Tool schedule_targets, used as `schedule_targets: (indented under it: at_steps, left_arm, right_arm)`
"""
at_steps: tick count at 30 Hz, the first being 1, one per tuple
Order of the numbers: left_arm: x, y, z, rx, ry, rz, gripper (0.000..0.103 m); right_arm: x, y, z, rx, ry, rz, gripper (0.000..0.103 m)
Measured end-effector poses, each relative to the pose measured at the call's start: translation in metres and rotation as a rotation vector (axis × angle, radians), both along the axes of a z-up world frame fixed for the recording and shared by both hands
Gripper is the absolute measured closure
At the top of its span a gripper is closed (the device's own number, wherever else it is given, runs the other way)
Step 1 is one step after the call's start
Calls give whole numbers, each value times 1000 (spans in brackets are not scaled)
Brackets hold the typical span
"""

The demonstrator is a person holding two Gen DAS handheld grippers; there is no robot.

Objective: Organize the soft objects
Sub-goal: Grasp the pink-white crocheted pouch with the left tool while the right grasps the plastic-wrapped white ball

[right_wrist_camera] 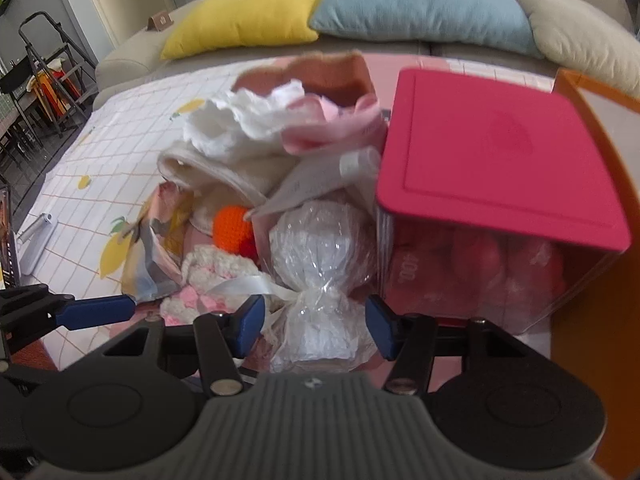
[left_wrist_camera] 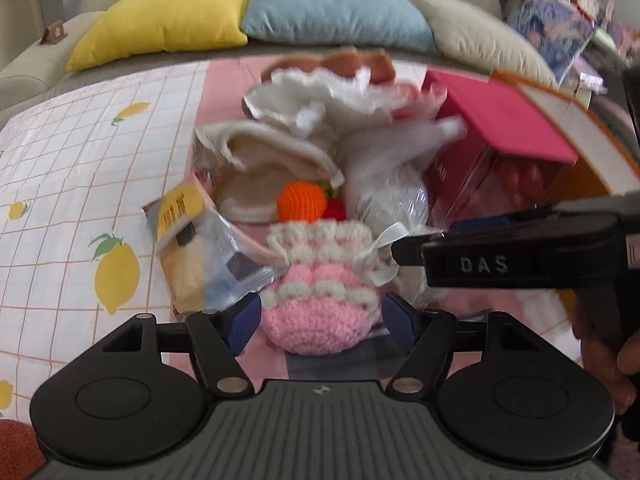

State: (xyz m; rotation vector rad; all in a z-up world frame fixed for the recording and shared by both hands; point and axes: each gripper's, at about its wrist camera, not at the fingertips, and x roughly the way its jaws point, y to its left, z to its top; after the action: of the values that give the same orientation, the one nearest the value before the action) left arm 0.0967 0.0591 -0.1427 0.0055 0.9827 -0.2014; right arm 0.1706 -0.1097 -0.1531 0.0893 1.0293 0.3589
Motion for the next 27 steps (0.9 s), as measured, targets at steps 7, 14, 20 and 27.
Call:
schedule_targets:
  at_steps: [7, 14, 20, 27]
  left_arm:
    - [7, -7, -17, 45, 35, -8, 22]
    - [4, -13, -19, 96, 43, -42, 42]
    - [-2, -11, -14, 95, 27, -62, 71]
    - [-21, -7, 10, 55, -12, -85, 83]
  right_arm:
    - [6, 2, -18, -13, 27, -3, 48]
    - [1, 2, -11, -42, -12, 42, 65]
    - [-12, -2, 10, -63, -10, 75, 66]
    - [-41, -19, 33, -24, -9, 56, 66]
